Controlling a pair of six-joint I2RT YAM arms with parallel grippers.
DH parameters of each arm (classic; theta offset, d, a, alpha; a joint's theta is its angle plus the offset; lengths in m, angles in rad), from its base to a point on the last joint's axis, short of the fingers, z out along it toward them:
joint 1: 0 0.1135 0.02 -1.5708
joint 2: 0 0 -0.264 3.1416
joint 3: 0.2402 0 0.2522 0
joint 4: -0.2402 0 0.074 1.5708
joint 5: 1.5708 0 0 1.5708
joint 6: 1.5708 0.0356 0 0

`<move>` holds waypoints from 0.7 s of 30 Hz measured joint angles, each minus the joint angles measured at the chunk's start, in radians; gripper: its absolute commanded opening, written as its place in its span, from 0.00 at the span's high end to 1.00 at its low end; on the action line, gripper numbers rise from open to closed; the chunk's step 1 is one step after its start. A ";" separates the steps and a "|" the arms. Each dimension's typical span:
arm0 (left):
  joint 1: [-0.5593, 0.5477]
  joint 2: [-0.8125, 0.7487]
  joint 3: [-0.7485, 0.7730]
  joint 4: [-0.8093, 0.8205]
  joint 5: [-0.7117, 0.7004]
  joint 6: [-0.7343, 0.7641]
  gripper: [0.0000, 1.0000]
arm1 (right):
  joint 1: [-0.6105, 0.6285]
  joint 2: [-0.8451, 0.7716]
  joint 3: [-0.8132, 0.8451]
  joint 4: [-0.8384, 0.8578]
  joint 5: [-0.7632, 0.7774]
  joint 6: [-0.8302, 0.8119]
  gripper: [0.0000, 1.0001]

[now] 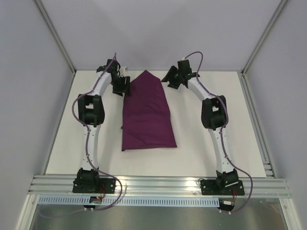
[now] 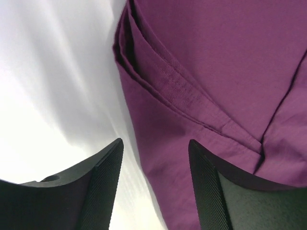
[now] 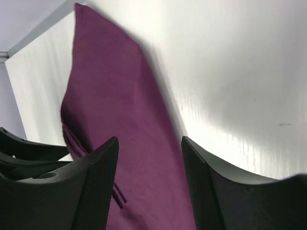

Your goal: Prepare the surgical pack

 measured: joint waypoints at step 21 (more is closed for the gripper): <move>0.007 0.041 -0.002 0.039 0.183 -0.029 1.00 | -0.003 0.135 0.064 -0.007 -0.163 0.043 0.99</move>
